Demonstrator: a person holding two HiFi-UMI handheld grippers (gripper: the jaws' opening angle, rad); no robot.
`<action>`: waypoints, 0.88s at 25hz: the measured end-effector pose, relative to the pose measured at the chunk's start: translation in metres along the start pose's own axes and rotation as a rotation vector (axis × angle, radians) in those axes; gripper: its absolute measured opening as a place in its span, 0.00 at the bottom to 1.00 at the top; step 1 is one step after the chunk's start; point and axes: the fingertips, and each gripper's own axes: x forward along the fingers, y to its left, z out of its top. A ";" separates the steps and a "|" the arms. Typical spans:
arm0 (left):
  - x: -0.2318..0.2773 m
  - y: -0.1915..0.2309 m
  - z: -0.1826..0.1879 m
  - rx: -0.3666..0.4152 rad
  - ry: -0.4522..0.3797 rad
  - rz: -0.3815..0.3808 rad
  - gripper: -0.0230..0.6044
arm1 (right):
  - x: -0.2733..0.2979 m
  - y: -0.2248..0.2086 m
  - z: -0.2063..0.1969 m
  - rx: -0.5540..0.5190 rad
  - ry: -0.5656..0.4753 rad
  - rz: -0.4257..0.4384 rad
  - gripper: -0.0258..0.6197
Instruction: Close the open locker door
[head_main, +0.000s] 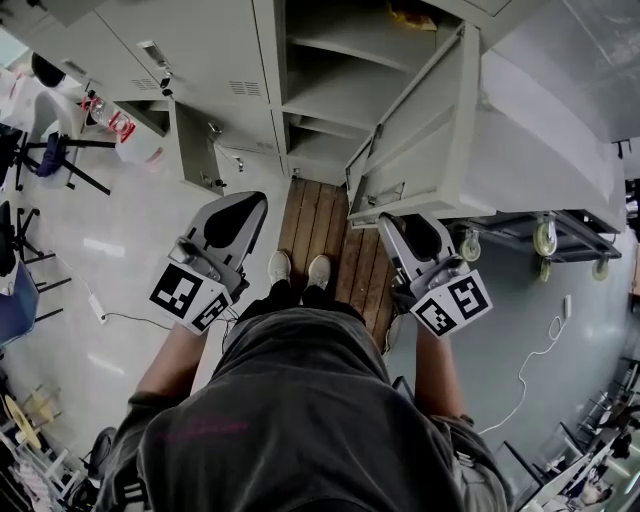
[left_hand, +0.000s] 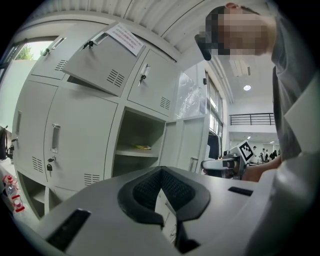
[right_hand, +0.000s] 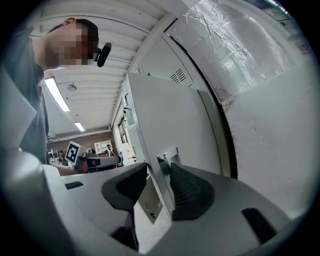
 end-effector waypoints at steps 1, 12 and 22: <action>-0.002 0.002 0.000 -0.001 0.001 0.000 0.06 | 0.004 0.003 0.000 0.002 -0.002 0.000 0.28; -0.018 0.032 0.003 -0.007 -0.005 0.019 0.06 | 0.049 0.025 -0.001 0.007 -0.006 0.019 0.27; -0.028 0.065 0.005 -0.015 -0.007 0.048 0.06 | 0.095 0.038 -0.001 0.009 0.003 0.062 0.27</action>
